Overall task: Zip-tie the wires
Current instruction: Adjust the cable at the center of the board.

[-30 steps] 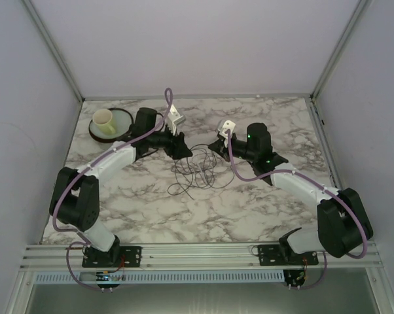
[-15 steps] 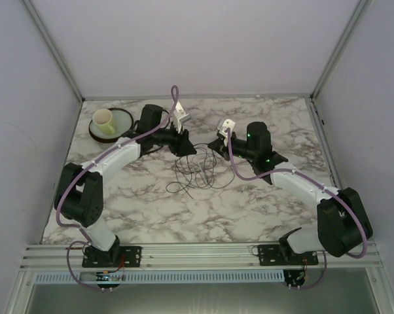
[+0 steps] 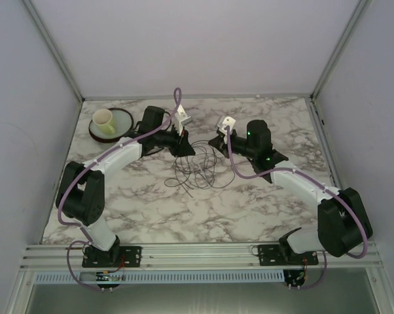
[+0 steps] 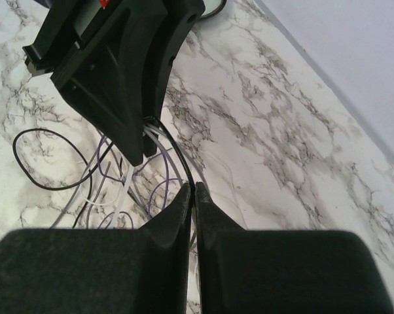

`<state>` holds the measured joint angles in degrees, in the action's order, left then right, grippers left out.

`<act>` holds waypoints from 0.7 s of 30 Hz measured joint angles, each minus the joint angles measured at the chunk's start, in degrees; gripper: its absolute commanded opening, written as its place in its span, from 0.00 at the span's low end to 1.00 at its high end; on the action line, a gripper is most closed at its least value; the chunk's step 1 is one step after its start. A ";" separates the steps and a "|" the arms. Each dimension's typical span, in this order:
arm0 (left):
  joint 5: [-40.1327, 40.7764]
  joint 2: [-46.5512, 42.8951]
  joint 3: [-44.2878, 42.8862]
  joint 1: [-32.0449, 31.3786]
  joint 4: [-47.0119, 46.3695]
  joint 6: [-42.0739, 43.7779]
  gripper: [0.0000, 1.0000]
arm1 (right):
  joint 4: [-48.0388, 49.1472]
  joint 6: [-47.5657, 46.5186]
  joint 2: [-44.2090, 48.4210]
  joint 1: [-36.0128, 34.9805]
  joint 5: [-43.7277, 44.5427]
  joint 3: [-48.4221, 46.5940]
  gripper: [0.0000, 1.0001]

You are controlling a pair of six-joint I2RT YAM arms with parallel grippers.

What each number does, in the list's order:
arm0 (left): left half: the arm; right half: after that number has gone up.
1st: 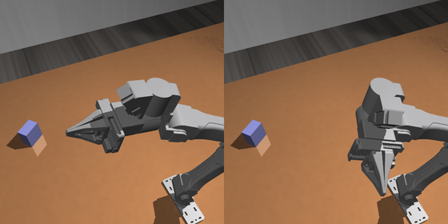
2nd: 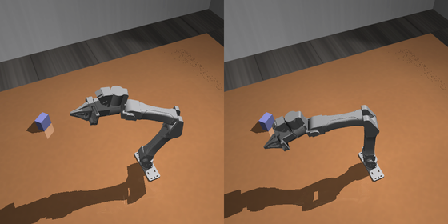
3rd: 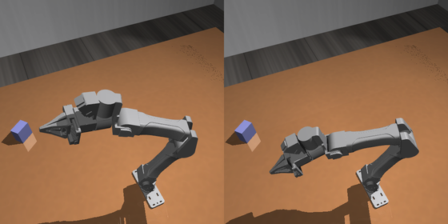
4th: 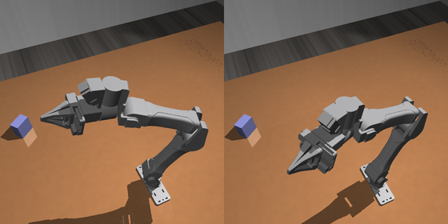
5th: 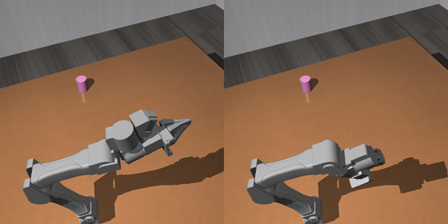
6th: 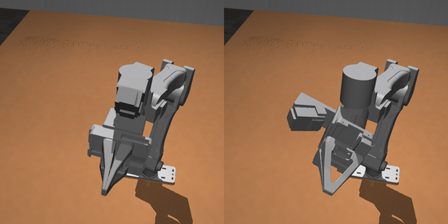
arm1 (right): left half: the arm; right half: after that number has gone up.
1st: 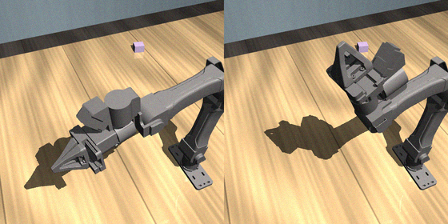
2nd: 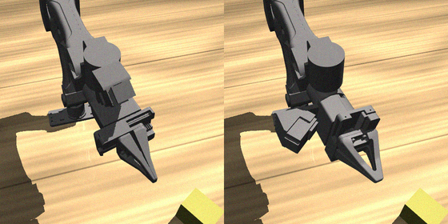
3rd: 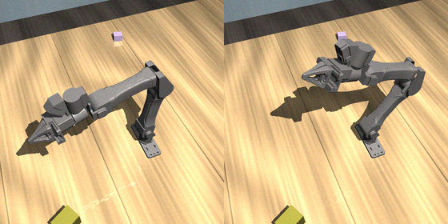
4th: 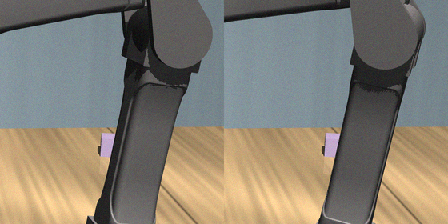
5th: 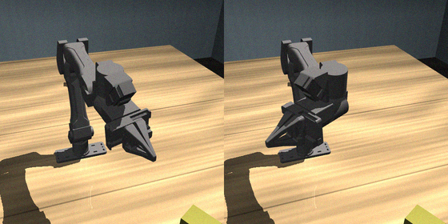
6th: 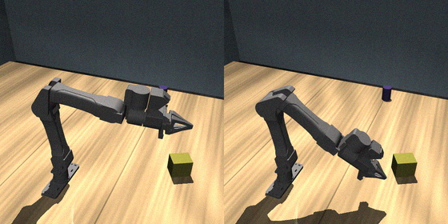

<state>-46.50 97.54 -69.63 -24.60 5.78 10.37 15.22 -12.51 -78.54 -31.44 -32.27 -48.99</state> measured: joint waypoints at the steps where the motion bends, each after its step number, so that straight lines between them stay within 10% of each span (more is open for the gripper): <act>1: 0.00 -0.02 0.00 0.00 0.04 0.15 0.17 | -0.13 -0.11 0.00 0.00 0.15 -0.37 0.00; 21: 0.00 -0.02 1.20 -0.17 -0.17 0.31 0.12 | -3.02 -1.44 0.02 0.44 3.30 -1.88 0.00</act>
<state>-46.50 97.51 -68.42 -24.77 5.61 10.68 12.21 -13.96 -78.52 -31.00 -28.97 -50.87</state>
